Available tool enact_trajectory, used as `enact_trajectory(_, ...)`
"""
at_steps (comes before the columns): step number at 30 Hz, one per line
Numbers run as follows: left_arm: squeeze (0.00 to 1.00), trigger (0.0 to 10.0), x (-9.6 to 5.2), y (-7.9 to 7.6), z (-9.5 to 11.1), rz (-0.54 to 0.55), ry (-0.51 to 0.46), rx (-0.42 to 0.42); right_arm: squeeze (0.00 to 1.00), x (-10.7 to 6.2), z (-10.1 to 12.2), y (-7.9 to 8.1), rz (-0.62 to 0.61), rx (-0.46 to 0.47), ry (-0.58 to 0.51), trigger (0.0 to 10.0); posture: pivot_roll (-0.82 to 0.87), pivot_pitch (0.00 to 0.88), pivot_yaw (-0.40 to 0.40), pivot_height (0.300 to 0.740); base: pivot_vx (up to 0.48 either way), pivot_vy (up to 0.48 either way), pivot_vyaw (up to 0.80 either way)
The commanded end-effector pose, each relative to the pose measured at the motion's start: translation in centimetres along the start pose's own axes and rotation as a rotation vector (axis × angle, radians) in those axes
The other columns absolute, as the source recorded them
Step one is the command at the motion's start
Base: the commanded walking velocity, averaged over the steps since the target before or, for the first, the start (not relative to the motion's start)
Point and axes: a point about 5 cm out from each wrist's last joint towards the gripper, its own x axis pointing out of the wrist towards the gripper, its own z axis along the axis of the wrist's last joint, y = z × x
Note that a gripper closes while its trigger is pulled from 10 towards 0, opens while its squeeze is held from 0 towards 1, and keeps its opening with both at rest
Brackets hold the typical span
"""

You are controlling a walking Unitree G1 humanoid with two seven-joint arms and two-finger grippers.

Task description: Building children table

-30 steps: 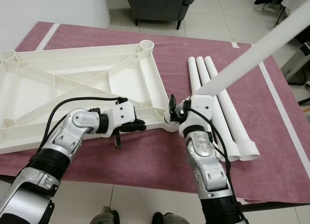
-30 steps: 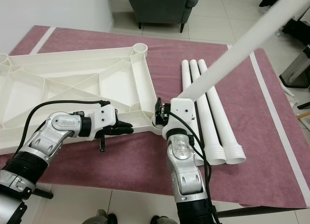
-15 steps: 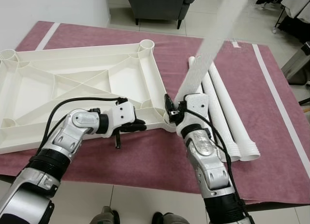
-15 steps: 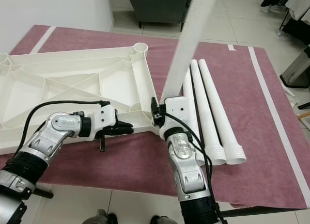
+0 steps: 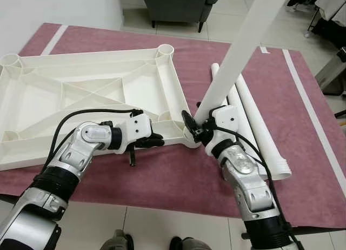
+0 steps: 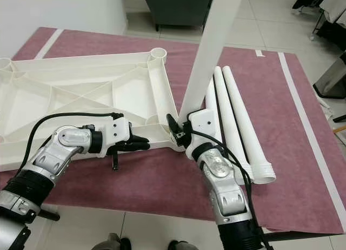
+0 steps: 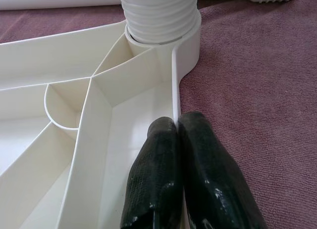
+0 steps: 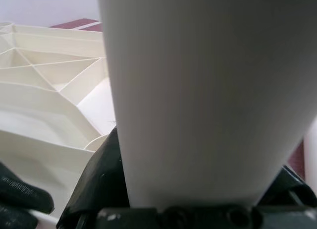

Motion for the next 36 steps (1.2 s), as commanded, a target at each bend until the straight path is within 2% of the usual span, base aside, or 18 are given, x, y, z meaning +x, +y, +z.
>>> enact_trajectory(1,0.0,10.0,-0.3,-0.7,-1.8,0.007,0.06,-0.065,0.0,-0.5,-2.9,0.5,0.1,0.026,0.144,10.0,0.04,0.133,0.007,0.74,0.0,0.0,0.0)
enact_trajectory(5,0.0,10.0,-0.3,-0.7,-1.8,0.006,0.06,-0.065,0.0,-0.3,-3.0,0.1,0.12,0.005,0.161,10.0,0.04,0.134,0.01,0.74,0.0,0.0,0.0)
enact_trajectory(6,0.0,10.0,-0.3,-0.7,-1.8,0.004,0.061,-0.065,0.0,0.1,-3.3,-0.6,0.159,0.008,0.202,10.0,0.05,0.136,0.007,0.74,0.0,0.0,0.0)
enact_trajectory(12,0.0,10.0,-0.4,-0.8,-1.8,0.005,0.062,-0.067,0.0,0.2,-3.6,-0.4,0.223,0.037,0.233,10.0,0.05,0.138,0.008,0.74,0.0,0.0,0.0)
enact_trajectory(19,0.0,10.0,-0.4,-1.0,-1.9,0.003,0.061,-0.07,0.0,1.3,-4.1,-0.7,0.221,0.044,0.282,10.0,0.05,0.143,0.01,0.74,0.0,0.0,0.0)
enact_trajectory(24,0.0,10.0,-0.4,-1.0,-1.9,0.004,0.06,-0.072,0.0,1.4,-4.5,-0.5,0.21,0.034,0.31,10.0,0.05,0.144,0.009,0.74,0.0,0.0,0.0)
enact_trajectory(26,0.0,10.0,-0.4,-1.1,-1.9,0.005,0.06,-0.073,0.0,1.4,-4.8,-0.4,0.194,0.036,0.331,10.0,0.05,0.145,0.009,0.74,0.0,0.0,0.0)
enact_trajectory(29,0.0,10.0,-0.4,-1.2,-1.9,0.005,0.058,-0.076,0.0,1.6,-5.4,-0.3,0.063,0.041,0.361,10.0,0.05,0.147,0.006,0.74,0.0,0.0,0.0)
enact_trajectory(32,0.0,10.0,-0.3,-1.2,-1.9,0.005,0.057,-0.076,0.0,1.5,-5.5,-0.3,0.03,0.036,0.365,10.0,0.05,0.148,0.005,0.74,0.0,0.0,0.0)
enact_trajectory(35,0.0,10.0,-0.3,-1.2,-1.8,0.007,0.056,-0.077,0.0,0.9,-6.3,0.0,-0.075,0.057,0.378,10.0,0.05,0.149,0.004,0.74,0.0,0.0,0.0)
enact_trajectory(36,0.0,10.0,-0.3,-1.2,-1.8,0.007,0.056,-0.077,0.0,0.9,-6.3,0.0,-0.075,0.057,0.378,10.0,0.05,0.149,0.004,0.74,0.0,0.0,0.0)
